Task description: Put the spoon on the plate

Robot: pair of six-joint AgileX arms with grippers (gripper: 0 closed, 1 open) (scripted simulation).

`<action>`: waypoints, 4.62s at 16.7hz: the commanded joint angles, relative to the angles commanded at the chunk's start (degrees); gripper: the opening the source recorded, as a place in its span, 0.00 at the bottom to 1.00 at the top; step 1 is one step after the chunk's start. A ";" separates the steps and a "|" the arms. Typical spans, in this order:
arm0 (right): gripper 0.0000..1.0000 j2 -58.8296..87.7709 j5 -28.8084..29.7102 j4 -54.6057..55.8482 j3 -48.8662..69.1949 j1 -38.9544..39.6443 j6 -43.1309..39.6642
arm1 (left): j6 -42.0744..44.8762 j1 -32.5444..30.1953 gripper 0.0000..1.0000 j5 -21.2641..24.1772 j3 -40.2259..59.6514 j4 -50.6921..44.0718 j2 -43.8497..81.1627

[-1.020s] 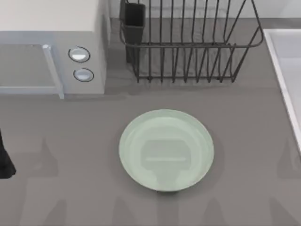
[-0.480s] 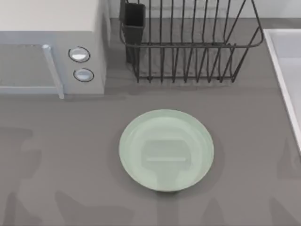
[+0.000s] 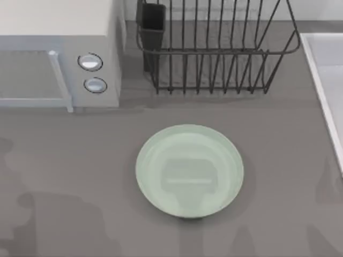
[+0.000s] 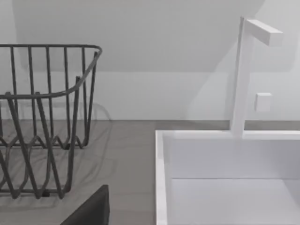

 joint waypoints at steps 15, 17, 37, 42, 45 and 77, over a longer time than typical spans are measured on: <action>1.00 0.00 0.00 0.00 0.00 0.00 0.00 | 3.31 2.42 1.00 -0.01 1.04 4.52 13.14; 1.00 0.00 0.00 0.00 0.00 0.00 0.00 | 3.45 2.45 1.00 -0.01 -2.18 11.24 16.12; 1.00 0.00 0.00 0.00 0.00 0.00 0.00 | 3.62 2.57 0.10 0.00 -6.90 19.58 20.45; 1.00 0.00 0.00 0.00 0.00 0.00 0.00 | 3.62 2.57 0.00 0.00 -6.90 19.58 20.45; 1.00 0.00 0.00 0.00 0.00 0.00 0.00 | 3.62 2.57 0.00 0.00 -6.90 19.58 20.45; 1.00 0.00 0.00 0.00 0.00 0.00 0.00 | 17.40 -44.56 0.00 5.18 39.50 -21.87 26.88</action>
